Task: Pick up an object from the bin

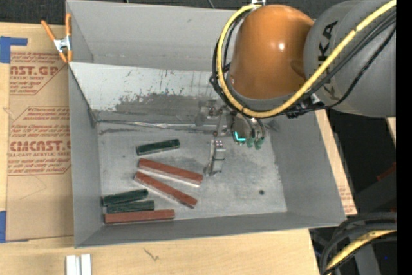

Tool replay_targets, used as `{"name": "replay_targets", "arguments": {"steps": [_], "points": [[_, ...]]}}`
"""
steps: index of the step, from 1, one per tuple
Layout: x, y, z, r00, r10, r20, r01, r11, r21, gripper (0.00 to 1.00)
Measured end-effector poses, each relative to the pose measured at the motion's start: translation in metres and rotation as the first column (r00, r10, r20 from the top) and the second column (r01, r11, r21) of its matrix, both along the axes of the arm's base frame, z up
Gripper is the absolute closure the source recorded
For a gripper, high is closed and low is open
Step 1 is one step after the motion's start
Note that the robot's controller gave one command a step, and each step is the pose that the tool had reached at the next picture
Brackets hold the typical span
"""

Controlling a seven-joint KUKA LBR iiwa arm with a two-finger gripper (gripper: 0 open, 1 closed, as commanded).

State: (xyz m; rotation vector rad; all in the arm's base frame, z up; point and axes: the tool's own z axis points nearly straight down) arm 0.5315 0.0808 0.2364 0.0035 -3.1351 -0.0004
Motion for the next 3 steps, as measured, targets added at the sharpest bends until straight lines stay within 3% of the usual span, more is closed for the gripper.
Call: {"name": "replay_targets", "arguments": {"steps": [1, 2, 3], "points": [[0.002, 0.000, 0.004, 1.000, -0.001, 0.008, 0.001, 1.000, 0.001, 0.00], [-0.005, 0.004, -0.050, 1.000, -0.010, 0.014, 0.010, 1.000, 0.002, 0.00], [-0.016, 0.003, -0.110, 0.994, 0.107, 0.011, -0.107, 0.994, 0.000, 0.00]]}}
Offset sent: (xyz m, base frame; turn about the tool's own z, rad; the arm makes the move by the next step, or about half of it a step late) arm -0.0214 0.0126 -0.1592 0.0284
